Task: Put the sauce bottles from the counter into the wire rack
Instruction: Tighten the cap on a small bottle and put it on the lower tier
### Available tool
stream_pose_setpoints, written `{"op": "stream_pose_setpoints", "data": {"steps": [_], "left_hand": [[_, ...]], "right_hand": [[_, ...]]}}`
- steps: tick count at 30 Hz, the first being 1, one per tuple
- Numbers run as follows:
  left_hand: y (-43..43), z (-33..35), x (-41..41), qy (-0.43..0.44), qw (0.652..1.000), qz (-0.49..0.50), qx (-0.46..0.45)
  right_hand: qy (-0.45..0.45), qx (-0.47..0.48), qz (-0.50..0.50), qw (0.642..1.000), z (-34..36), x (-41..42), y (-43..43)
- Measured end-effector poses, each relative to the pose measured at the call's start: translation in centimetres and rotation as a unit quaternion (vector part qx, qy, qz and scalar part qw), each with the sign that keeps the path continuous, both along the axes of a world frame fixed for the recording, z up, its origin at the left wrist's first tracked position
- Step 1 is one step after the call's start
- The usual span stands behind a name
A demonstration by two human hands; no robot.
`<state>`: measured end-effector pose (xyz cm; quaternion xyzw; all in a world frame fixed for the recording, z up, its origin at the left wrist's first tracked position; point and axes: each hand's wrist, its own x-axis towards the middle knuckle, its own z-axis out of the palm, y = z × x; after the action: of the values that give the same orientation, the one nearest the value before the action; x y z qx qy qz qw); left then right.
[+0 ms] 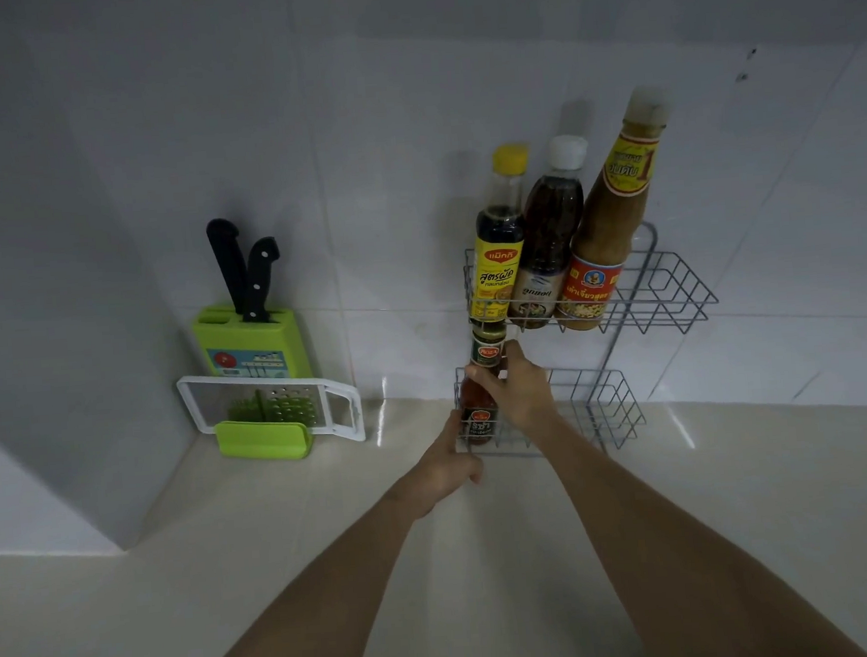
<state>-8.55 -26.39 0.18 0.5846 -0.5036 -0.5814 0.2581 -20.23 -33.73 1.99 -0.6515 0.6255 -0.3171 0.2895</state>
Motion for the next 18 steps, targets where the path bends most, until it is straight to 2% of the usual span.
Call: {"op": "stream_pose_setpoints", "data": {"steps": [4, 10, 18], "left_hand": [[0.4, 0.2, 0.0, -0.065, 0.998, 0.0, -0.015], [2.3, 1.3, 0.7, -0.151, 0.987, 0.007, -0.053], [8.6, 4.5, 0.7, -0.09, 0.989, 0.083, -0.08]], "right_hand": [[-0.021, 0.013, -0.013, 1.0, -0.3, -0.1, 1.6], [0.0, -0.004, -0.026, 1.0, -0.3, -1.1, 6.1], [0.001, -0.031, -0.075, 0.997, 2.4, -3.3, 16.0]]}}
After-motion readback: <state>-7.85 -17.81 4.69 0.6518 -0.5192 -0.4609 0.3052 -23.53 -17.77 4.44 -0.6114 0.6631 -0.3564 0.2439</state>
